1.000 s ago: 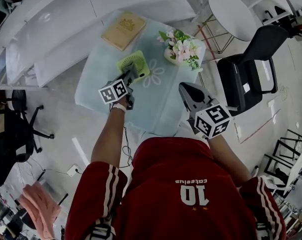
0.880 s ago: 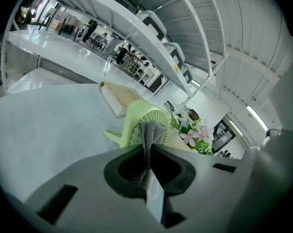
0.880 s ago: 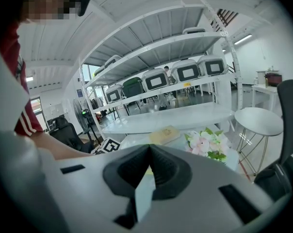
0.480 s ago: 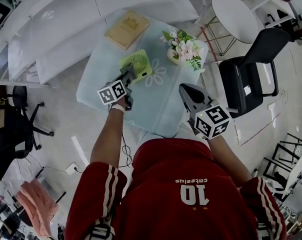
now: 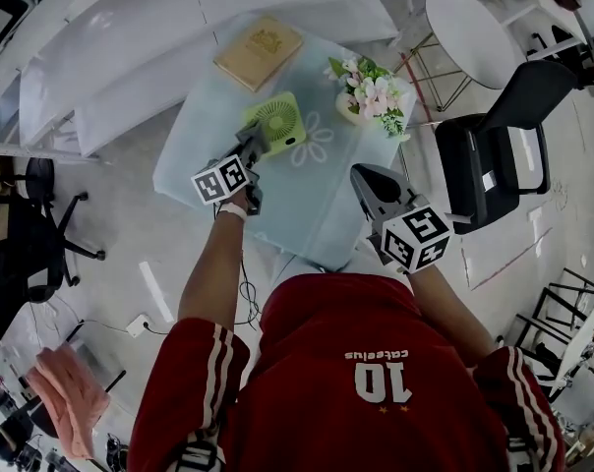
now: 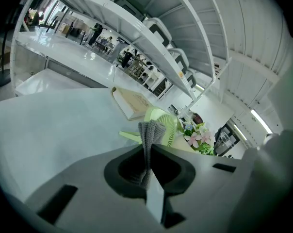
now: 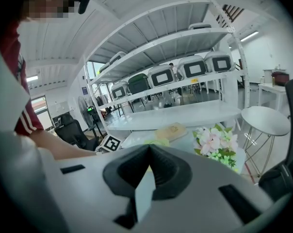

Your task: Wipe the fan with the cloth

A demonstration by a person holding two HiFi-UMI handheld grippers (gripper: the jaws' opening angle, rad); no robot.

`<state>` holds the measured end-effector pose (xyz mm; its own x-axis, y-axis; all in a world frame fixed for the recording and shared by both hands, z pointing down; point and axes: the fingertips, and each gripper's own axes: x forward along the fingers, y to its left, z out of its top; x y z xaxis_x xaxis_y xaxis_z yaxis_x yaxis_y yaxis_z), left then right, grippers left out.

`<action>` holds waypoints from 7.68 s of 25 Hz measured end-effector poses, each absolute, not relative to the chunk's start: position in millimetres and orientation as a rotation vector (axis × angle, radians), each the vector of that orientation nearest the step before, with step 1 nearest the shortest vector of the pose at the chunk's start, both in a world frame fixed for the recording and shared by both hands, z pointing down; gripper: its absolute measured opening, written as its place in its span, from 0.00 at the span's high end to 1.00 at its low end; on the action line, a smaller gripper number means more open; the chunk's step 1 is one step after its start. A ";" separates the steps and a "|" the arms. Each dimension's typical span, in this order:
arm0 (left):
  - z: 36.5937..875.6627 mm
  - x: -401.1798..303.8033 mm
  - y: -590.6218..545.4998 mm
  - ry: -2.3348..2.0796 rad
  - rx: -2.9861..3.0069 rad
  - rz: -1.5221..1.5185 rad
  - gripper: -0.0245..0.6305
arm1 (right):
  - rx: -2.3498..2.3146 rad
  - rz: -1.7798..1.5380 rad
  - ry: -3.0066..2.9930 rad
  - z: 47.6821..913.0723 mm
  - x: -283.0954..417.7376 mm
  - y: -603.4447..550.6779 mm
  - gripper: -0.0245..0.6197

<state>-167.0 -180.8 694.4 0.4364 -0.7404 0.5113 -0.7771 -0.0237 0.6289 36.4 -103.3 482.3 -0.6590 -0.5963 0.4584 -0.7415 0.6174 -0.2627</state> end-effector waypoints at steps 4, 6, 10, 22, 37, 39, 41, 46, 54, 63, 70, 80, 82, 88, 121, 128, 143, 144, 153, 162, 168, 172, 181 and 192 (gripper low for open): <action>692.5 -173.1 -178.8 -1.318 1.761 0.046 0.92 | 1.075 0.623 -2.524 479.4 32.7 -102.6 0.96; 691.3 -175.3 -177.7 -1.322 1.761 0.044 0.92 | 1.070 0.621 -2.527 479.1 30.3 -100.0 0.96; 689.2 -178.0 -176.3 -1.329 1.762 0.036 0.92 | 1.069 0.619 -2.529 479.4 29.3 -96.9 0.96; 680.8 -193.2 -163.6 -1.359 1.755 0.024 0.92 | 1.060 0.619 -2.556 475.7 19.3 -88.2 0.96; 672.6 -195.1 -140.6 -1.359 1.776 0.037 0.92 | 1.071 0.615 -2.575 471.4 13.9 -67.2 0.96; 673.4 -190.1 -139.4 -1.349 1.783 0.044 0.92 | 1.083 0.617 -2.573 471.8 16.8 -64.5 0.96; 673.6 -184.9 -138.5 -1.338 1.789 0.050 0.92 | 1.097 0.622 -2.570 471.9 20.3 -62.2 0.96; 672.0 -170.5 -140.1 -1.310 1.814 0.067 0.92 | 1.140 0.628 -2.564 469.2 30.5 -58.1 0.96; 671.5 -138.7 -145.1 -1.260 1.854 0.099 0.92 | 1.207 0.634 -2.548 465.7 53.6 -52.5 0.96; 674.0 -105.6 -147.3 -1.216 1.867 0.110 0.92 | 1.251 0.644 -2.538 465.5 74.2 -53.3 0.96; 677.6 -88.1 -155.9 -1.198 1.867 0.111 0.92 | 1.256 0.647 -2.526 466.1 86.1 -61.7 0.96; 686.3 -69.0 -167.5 -1.178 1.859 0.117 0.92 | 1.239 0.648 -2.516 470.6 93.8 -75.6 0.96; 687.9 -65.0 -169.6 -1.172 1.860 0.121 0.92 | 1.241 0.649 -2.514 470.8 95.8 -78.9 0.96; 699.6 -58.1 -180.2 -1.158 1.844 0.141 0.92 | 1.249 0.643 -2.481 474.6 106.7 -89.0 0.96; 725.3 -65.7 -195.3 -1.179 1.764 0.102 0.92 | 1.286 0.671 -2.420 492.6 126.0 -93.0 0.96; 726.5 -77.1 -194.7 -1.187 1.756 0.091 0.92 | 1.267 0.652 -2.412 493.4 118.8 -90.4 0.96; 727.0 -105.0 -180.6 -1.222 1.733 0.080 0.92 | 1.233 0.631 -2.445 486.7 101.7 -85.3 0.96; 727.4 -107.9 -179.7 -1.226 1.727 0.074 0.92 | 1.234 0.630 -2.445 486.2 101.4 -85.1 0.96; 727.6 -119.3 -172.9 -1.247 1.696 0.056 0.92 | 1.212 0.639 -2.451 484.7 92.7 -85.8 0.96; 725.8 -136.4 -165.8 -1.285 1.679 0.055 0.92 | 1.168 0.662 -2.477 487.4 80.4 -84.3 0.96; 724.5 -143.1 -157.8 -1.304 1.672 0.054 0.92 | 1.148 0.681 -2.483 491.0 78.1 -77.6 0.96; 723.1 -150.8 -153.4 -1.319 1.660 0.047 0.92 | 1.132 0.683 -2.491 490.6 73.6 -76.2 0.96; 725.3 -169.5 -143.8 -1.352 1.635 0.059 0.92 | 1.116 0.678 -2.508 485.8 65.9 -79.1 0.96; 725.9 -182.3 -140.4 -1.377 1.623 0.067 0.92 | 1.104 0.665 -2.515 482.0 59.8 -80.2 0.96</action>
